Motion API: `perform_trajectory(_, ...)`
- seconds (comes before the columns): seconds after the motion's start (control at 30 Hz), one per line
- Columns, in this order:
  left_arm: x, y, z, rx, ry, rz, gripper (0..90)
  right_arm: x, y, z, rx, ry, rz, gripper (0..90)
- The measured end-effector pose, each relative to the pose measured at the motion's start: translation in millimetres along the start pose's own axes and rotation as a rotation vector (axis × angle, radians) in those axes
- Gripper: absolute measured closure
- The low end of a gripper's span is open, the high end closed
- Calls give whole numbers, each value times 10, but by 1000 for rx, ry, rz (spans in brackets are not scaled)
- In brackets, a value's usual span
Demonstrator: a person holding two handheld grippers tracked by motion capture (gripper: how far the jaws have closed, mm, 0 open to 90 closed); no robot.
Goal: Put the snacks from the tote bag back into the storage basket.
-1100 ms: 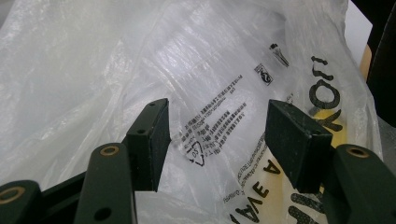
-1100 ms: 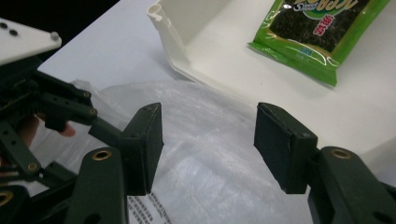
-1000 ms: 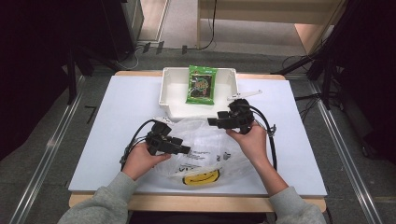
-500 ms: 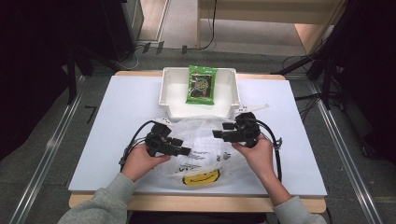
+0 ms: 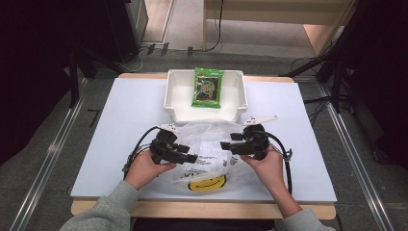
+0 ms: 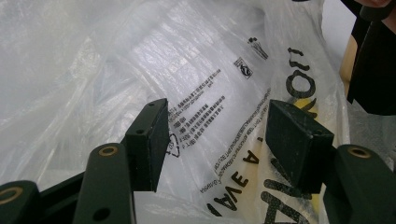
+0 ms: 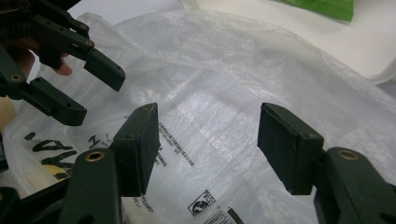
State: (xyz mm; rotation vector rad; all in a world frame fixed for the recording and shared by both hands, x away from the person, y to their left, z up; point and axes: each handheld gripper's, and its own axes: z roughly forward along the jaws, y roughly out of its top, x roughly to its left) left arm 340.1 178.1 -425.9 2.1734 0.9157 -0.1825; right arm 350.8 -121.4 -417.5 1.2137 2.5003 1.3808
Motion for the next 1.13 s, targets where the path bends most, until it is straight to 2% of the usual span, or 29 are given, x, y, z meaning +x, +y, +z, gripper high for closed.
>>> perform_trajectory(0.3, 1, -3, 19, 5, -1, 8, 407, 20, -50, 96, 33, 7, -10, 403)
perform_trajectory(0.83, 5, -7, 28, 12, 7, 21, 403, -10, -69, 134, 49, 0, -4, 403)
perform_trajectory(1.13, 21, -6, 6, 8, 1, 13, 395, -12, -72, 139, 58, 1, -3, 403)
